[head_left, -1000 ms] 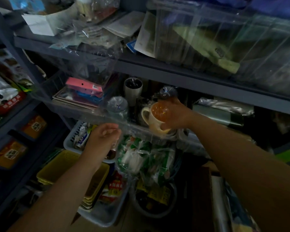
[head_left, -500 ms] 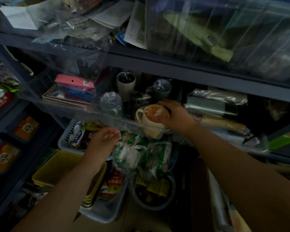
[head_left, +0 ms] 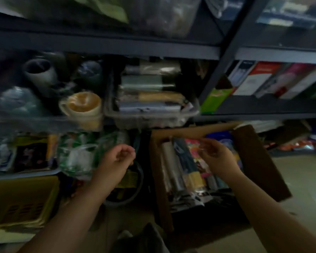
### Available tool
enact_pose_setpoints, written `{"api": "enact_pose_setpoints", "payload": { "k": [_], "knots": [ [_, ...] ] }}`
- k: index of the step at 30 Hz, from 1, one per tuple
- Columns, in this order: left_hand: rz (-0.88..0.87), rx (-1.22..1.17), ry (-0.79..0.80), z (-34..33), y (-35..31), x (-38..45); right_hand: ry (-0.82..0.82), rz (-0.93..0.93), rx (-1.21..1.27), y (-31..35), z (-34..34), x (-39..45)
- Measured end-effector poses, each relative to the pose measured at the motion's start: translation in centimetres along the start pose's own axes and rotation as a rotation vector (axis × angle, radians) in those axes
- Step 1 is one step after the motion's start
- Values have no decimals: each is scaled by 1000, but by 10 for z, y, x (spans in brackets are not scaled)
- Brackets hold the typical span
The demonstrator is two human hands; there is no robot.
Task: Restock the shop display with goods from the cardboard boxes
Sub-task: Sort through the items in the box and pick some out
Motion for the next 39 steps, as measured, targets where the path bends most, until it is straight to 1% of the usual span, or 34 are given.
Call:
{"api": "enact_pose_setpoints", "payload": {
  "k": [2,3,6,8,11,14,16,18,21,23,25,30,32,35,37,39],
  "knots": [
    [-13,32,57,-39,-6,-4,-37,-74,-21,-38,26,-5],
    [-24,50,78,-57,-9,-5,-29,-109,-29,-55,36,-6],
    [-44,84,81,-109,-9,-2,81,-208,-80,-98,51,-4],
    [-11,100,61,-143,-2,6,170,-250,-126,-122,50,0],
    [137,202,0,-186,22,24,305,-259,-117,-145,35,7],
    [315,323,-114,-208,49,39,413,-224,-114,-152,16,12],
    [409,374,-157,-218,64,45,492,-199,-128,-153,4,15],
    [462,348,-164,-228,76,49,566,-190,-119,-156,-9,18],
    [490,204,-190,-235,86,51,666,-196,-87,-160,-28,17],
    [513,145,-210,-236,92,49,725,-204,26,-160,-42,12],
    [533,67,-209,-236,96,48,741,-174,114,-156,-50,8],
    [576,-91,-157,-226,87,41,718,-87,204,-153,-57,9],
    [583,-159,-157,-213,83,35,691,-105,199,-153,-58,10],
    [536,-229,-152,-186,80,20,719,-140,198,-145,-64,10],
    [514,-224,-146,-168,80,8,641,-157,161,-136,-65,16],
    [478,-207,-208,-151,82,-3,558,-200,96,-130,-68,26]
  ]
}}
Point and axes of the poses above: each hand's wrist, its own x-axis towards the middle knuckle, its own z-axis out of the back of the hand, y = z × x, the point moved 5 cm from there along x, towards the middle knuckle, and after that the axes turned 2 degrees about y, right-handed, at the moved point
